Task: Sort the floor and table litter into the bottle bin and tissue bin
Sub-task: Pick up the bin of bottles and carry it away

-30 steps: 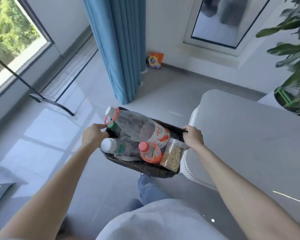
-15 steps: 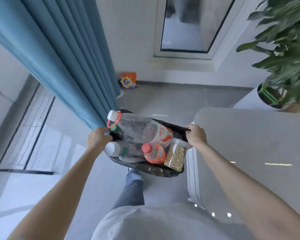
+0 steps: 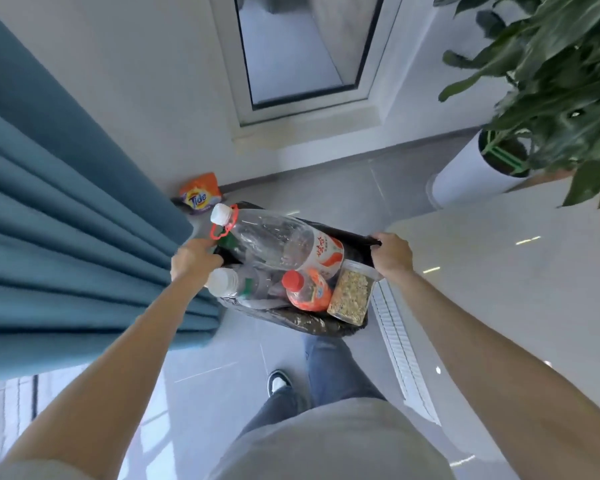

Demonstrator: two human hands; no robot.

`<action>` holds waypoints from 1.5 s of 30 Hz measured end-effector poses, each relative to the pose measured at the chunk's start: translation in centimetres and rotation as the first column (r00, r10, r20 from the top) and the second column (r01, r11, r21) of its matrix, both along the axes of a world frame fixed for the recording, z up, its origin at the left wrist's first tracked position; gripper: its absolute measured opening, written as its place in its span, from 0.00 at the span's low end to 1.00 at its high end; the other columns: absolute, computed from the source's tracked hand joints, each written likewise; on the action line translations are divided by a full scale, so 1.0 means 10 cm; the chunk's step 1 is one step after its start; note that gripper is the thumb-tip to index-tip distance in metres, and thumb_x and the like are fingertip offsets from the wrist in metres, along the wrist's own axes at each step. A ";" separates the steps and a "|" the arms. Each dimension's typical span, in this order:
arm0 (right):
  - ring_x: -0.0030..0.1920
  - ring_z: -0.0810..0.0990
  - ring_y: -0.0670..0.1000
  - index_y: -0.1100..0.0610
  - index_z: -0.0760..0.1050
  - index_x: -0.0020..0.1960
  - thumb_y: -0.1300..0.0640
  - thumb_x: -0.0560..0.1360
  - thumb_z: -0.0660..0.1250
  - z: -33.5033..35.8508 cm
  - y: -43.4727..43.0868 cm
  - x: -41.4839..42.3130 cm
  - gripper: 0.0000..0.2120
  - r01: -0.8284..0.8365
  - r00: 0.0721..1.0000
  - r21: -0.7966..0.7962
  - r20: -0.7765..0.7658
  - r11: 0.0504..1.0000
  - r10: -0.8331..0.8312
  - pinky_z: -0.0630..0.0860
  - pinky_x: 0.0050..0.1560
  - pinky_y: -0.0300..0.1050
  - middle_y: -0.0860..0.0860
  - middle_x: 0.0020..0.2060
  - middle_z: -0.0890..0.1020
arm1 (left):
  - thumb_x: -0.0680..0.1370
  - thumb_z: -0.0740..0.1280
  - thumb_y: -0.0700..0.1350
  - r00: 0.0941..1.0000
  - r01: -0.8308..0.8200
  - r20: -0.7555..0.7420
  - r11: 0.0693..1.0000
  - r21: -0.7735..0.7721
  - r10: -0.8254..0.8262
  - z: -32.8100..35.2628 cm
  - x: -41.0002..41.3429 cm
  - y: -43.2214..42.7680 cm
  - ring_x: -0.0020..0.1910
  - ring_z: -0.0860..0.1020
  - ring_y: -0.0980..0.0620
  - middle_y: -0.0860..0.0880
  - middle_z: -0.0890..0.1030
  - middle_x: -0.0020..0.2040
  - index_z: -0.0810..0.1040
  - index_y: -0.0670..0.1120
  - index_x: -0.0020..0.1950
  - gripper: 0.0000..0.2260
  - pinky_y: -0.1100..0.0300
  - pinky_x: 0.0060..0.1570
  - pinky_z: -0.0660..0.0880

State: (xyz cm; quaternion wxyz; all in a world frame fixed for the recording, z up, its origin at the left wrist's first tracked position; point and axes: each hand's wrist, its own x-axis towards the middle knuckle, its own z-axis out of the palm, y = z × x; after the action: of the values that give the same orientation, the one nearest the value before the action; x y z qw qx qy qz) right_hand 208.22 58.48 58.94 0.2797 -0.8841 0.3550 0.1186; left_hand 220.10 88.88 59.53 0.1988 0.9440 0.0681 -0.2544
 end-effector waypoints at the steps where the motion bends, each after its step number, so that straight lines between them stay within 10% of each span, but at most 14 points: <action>1: 0.55 0.79 0.60 0.54 0.78 0.60 0.65 0.76 0.57 -0.07 -0.06 0.19 0.18 -0.007 1.000 -0.002 -0.010 1.000 0.007 0.74 0.53 0.46 0.57 0.56 0.81 | 0.73 0.66 0.41 1.000 0.002 0.000 1.000 0.009 -0.002 -0.06 0.17 -0.05 0.52 0.78 0.39 0.38 0.81 0.51 0.79 0.46 0.59 0.15 0.55 0.47 0.73; 20: 0.55 0.79 0.57 0.53 0.76 0.64 0.62 0.80 0.56 -1.14 -1.06 3.65 0.17 -0.098 0.984 0.015 -0.147 0.995 0.099 0.67 0.45 0.38 0.55 0.57 0.81 | 0.73 0.68 0.42 0.977 -0.187 -0.107 0.982 -0.029 0.183 -1.20 3.03 -1.00 0.47 0.77 0.39 0.40 0.82 0.49 0.80 0.46 0.53 0.09 0.56 0.40 0.69; 45: 0.57 0.77 0.62 0.47 0.75 0.65 0.66 0.78 0.53 -4.83 -2.54 4.97 0.23 -0.171 0.927 -0.147 -0.360 0.974 0.108 0.74 0.53 0.48 0.58 0.56 0.81 | 0.74 0.69 0.45 0.899 -0.360 -0.257 0.933 0.027 0.355 -4.80 4.01 -2.68 0.51 0.78 0.37 0.38 0.82 0.50 0.78 0.49 0.62 0.17 0.50 0.54 0.75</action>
State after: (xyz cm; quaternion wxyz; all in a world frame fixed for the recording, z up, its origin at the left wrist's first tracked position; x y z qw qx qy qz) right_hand 257.92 33.10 10.60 0.1239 -0.8931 0.3442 0.2619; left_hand 260.24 62.03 11.55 0.2416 0.8721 0.2626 -0.3349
